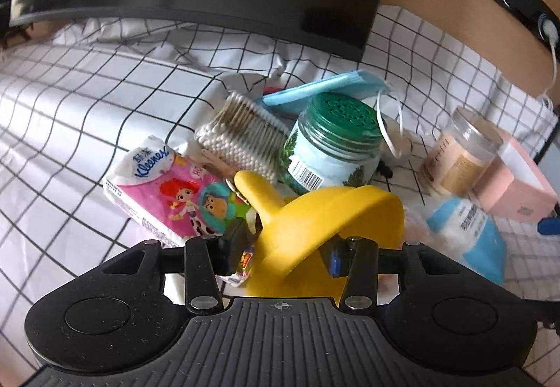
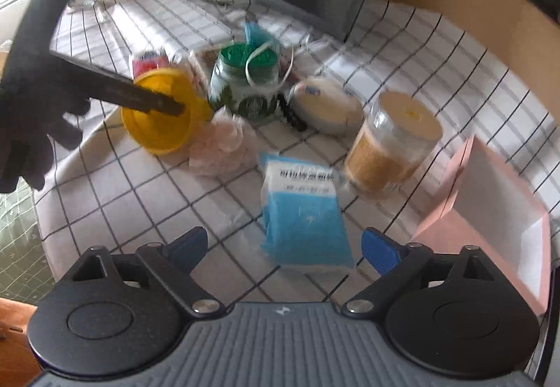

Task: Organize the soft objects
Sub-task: 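Grasp the yellow funnel with the left tool while the right tool grasps the pink cloth, then carry the funnel and cloth into the pink box and open both tools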

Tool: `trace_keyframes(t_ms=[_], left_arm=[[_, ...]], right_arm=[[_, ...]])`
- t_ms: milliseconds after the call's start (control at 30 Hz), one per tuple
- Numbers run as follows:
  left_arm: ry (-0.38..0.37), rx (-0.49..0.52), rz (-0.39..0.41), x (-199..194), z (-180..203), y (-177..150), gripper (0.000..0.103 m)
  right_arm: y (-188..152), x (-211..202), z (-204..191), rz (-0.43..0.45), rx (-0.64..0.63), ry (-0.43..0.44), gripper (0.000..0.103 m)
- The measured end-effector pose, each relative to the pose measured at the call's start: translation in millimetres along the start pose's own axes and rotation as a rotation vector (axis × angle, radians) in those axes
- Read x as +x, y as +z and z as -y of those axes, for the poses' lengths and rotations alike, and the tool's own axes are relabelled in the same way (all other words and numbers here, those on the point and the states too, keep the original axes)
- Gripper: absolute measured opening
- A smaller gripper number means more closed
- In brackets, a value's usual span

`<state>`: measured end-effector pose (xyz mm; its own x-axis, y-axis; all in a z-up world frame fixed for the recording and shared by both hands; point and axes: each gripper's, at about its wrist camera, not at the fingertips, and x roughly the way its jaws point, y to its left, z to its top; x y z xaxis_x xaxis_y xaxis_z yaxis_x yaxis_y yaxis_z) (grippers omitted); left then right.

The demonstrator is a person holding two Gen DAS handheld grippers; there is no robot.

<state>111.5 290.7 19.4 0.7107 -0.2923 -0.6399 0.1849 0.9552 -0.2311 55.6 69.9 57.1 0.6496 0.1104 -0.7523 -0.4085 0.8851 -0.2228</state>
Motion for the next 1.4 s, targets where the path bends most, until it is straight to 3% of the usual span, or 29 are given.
trace_keyframes(t_ms=[33, 133, 167, 300, 533, 567, 700, 800, 900, 1033, 1233, 1333, 1400], left_arm=[[-0.012, -0.027, 0.006, 0, -3, -1, 0.047], [-0.053, -0.085, 0.009, -6, -12, -2, 0.022], [-0.061, -0.114, 0.02, -11, -14, -3, 0.02], [-0.029, -0.101, 0.115, -41, -11, -7, 0.018], [-0.035, -0.066, 0.156, -84, -4, -12, 0.017], [-0.032, -0.064, 0.157, -89, -3, -14, 0.017], [-0.011, -0.045, 0.147, -104, 1, -22, 0.017], [-0.043, -0.021, 0.138, -111, 9, -21, 0.016], [-0.091, 0.04, 0.126, -112, 27, -18, 0.016], [-0.215, 0.11, 0.076, -100, 64, -14, 0.016], [-0.427, 0.263, -0.067, -58, 150, -24, 0.016], [-0.485, 0.333, -0.119, -41, 185, -29, 0.016], [-0.515, 0.364, -0.113, -35, 206, -26, 0.016]], right_arm=[[1, 0, 1, 0.008, 0.007, 0.0, 0.088], [7, 3, 5, 0.015, 0.045, 0.03, 0.078], [10, 5, 5, 0.014, 0.051, 0.045, 0.077], [30, 18, -1, 0.037, 0.05, 0.109, 0.077], [67, 70, -20, 0.036, 0.047, 0.19, 0.075], [69, 78, -22, 0.025, 0.049, 0.193, 0.069], [74, 98, -26, -0.035, 0.037, 0.263, 0.016], [70, 75, -21, 0.004, 0.031, 0.265, 0.015], [62, 34, -4, 0.064, 0.052, 0.238, 0.014], [32, -20, 32, 0.105, 0.112, 0.143, 0.014], [-40, -64, 83, 0.012, 0.234, -0.087, 0.014], [-73, -80, 102, -0.017, 0.308, -0.16, 0.014], [-91, -91, 116, -0.018, 0.352, -0.195, 0.014]])
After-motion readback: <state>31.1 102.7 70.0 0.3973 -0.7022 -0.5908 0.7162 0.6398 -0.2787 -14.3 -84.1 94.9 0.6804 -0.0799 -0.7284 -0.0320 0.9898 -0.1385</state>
